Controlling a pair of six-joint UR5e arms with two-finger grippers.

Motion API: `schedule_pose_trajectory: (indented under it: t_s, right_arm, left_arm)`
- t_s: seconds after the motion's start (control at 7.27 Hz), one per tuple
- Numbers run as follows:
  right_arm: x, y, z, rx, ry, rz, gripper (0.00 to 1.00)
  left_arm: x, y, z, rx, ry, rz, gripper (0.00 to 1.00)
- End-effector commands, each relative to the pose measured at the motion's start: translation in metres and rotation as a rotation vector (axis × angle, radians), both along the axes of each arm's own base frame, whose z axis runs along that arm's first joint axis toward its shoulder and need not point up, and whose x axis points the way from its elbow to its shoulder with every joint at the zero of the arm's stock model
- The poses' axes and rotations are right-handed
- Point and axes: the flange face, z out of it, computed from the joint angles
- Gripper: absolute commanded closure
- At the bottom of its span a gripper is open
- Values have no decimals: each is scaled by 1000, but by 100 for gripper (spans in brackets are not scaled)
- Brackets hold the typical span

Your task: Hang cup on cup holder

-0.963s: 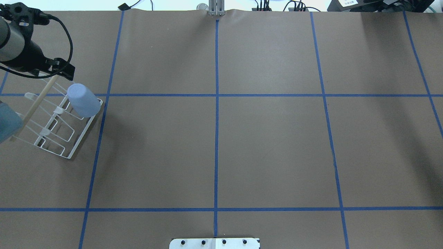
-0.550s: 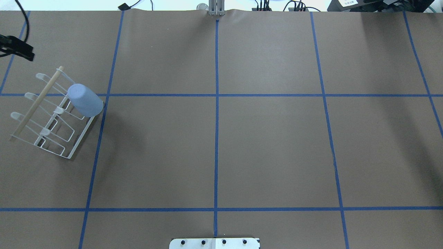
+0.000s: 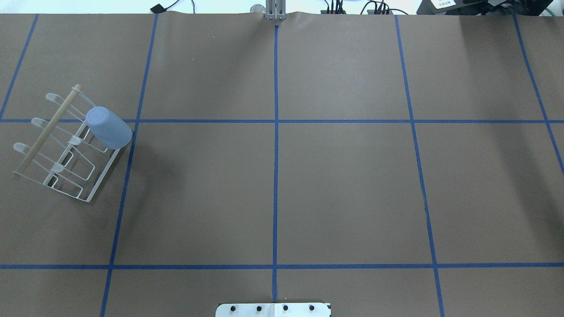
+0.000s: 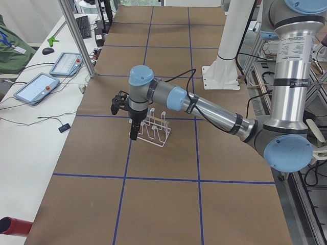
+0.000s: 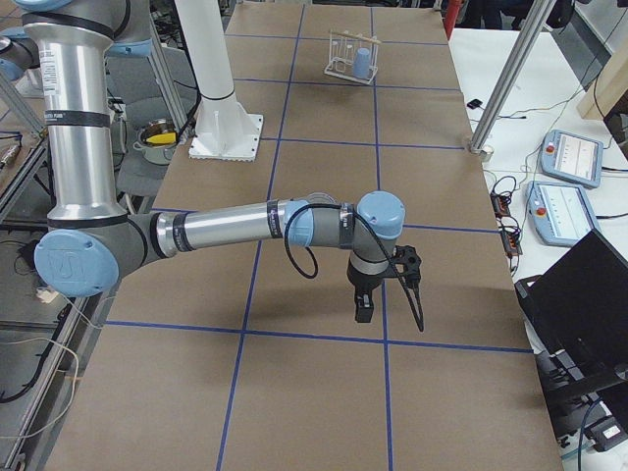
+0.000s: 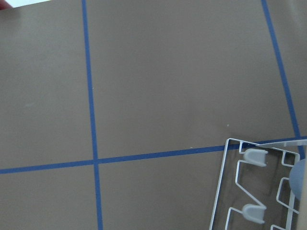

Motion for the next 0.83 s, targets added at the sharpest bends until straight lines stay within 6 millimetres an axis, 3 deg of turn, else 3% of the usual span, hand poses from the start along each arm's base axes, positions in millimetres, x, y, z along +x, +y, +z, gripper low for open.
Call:
schedule_pose_trajectory:
  t_s: [0.0,0.28,0.69]
  right_arm:
    - [3,5,3,-6,-2,7,0]
    - [5,6,3,-8,-3,11,0]
    - [5,7,3,-7,-3,11,0]
  left_arm:
    - [-48,12,81,-27,-22,41,1]
    - [-47,18,128,-111,-22,58,1]
    - [-47,18,132,-127,-8,52,1]
